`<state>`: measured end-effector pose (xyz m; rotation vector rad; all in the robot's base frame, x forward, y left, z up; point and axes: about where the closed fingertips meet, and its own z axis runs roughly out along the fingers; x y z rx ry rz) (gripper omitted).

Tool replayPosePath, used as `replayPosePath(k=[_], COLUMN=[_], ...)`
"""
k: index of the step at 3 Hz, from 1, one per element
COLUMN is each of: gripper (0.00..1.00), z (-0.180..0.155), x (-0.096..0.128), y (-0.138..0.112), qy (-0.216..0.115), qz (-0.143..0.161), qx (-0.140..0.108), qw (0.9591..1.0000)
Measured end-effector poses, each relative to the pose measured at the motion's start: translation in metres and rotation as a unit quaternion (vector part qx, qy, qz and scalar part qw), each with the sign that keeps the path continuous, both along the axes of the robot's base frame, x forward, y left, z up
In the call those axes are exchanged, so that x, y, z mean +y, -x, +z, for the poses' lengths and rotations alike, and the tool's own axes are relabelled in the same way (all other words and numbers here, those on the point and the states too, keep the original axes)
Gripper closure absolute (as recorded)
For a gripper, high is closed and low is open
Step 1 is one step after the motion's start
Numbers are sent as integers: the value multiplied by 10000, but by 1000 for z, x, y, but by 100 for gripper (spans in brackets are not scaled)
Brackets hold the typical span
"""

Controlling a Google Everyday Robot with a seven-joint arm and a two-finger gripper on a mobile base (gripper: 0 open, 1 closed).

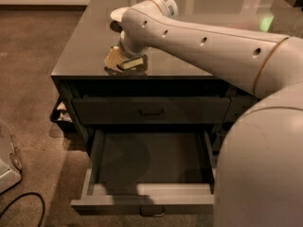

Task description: Place sponge into middle drawer

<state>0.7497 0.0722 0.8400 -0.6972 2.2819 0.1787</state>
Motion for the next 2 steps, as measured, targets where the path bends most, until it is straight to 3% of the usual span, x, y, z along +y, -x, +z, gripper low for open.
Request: replayPosePath(k=[2], gripper=[65], z=[-3], x=[7], y=[-1], qy=[-71], qz=[216], qx=[13], qw=[9997])
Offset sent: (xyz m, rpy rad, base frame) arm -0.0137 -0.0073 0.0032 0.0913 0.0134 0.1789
